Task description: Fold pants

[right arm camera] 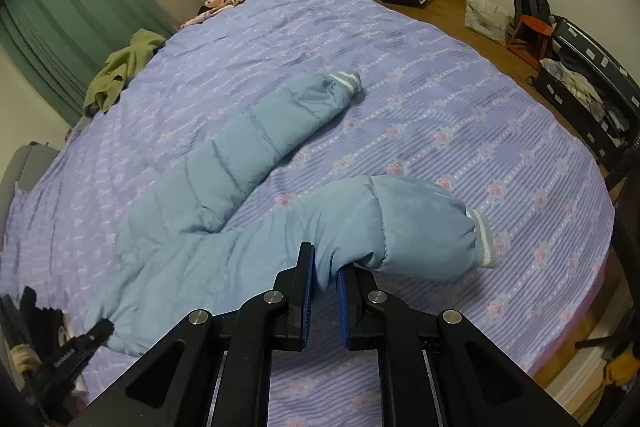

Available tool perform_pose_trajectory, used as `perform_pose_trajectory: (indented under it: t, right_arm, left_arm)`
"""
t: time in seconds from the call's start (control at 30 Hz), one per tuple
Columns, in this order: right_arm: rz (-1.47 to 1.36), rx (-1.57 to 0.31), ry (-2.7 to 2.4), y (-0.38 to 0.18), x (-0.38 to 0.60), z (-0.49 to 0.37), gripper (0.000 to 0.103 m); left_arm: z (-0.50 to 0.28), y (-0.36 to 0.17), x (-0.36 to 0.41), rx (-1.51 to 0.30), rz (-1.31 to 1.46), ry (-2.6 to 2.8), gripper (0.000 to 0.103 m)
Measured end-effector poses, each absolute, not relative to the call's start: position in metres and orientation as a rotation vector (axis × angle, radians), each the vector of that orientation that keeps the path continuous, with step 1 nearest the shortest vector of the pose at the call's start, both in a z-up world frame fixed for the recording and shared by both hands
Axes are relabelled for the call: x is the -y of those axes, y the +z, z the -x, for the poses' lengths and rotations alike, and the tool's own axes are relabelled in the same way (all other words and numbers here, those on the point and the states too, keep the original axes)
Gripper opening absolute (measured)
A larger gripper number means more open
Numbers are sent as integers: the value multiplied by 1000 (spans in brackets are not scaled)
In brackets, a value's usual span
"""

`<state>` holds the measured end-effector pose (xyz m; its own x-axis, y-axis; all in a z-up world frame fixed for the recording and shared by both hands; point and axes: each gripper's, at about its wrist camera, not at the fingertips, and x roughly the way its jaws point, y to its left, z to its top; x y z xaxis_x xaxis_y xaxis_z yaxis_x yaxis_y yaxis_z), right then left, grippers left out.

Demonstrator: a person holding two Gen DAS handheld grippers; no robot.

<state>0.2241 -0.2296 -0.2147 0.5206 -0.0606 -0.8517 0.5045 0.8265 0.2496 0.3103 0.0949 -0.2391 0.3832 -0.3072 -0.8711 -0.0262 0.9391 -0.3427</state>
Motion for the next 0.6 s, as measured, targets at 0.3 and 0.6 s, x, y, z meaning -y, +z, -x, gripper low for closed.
perform_pose_trajectory:
  t: [0.3, 0.6]
  right_arm:
    - [-511, -1021, -319, -206, 241, -236, 12]
    - [-471, -1070, -258, -199, 255, -290, 12]
  left_arm:
    - [-322, -219, -86, -1189, 343, -131, 13]
    - [-349, -221, -81, -1237, 392, -1, 13]
